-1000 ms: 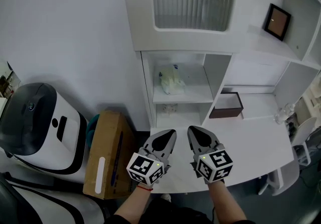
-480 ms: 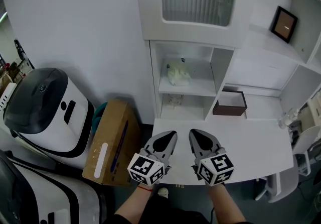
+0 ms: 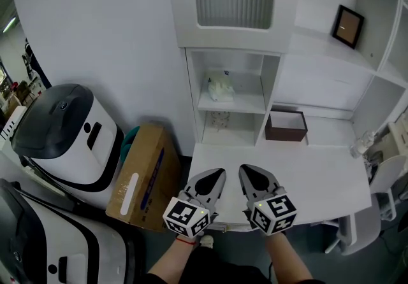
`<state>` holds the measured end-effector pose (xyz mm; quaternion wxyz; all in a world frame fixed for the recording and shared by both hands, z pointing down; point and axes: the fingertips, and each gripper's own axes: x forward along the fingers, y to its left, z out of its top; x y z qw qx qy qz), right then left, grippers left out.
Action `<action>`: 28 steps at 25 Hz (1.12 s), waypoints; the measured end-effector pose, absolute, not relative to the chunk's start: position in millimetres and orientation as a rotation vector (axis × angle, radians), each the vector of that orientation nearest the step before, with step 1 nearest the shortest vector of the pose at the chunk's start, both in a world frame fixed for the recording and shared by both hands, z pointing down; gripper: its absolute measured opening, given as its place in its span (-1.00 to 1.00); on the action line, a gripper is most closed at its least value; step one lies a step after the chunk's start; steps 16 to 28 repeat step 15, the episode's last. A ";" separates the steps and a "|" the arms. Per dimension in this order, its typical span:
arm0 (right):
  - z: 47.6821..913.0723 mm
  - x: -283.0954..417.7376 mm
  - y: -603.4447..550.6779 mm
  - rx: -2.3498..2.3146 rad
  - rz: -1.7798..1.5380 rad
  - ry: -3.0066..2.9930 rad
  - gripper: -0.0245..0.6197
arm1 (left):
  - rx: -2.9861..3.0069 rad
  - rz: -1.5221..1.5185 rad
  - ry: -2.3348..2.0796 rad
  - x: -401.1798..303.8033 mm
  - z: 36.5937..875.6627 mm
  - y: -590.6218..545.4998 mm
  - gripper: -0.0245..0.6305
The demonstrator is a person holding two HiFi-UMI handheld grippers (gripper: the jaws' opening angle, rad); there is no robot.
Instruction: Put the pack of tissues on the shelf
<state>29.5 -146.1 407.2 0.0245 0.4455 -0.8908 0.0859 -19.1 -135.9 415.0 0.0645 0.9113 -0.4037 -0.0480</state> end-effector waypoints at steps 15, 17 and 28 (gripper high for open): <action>404.2 43.7 -58.6 1.301 0.237 -2.801 -0.91 | 2.748 -0.163 -1.263 1.5 410.6 -47.4 -0.91; 404.2 43.7 -58.6 1.301 0.237 -2.801 -0.91 | 2.748 -0.163 -1.263 1.5 410.6 -47.4 -0.91; 404.2 43.7 -58.6 1.301 0.237 -2.801 -0.91 | 2.748 -0.163 -1.263 1.5 410.6 -47.4 -0.91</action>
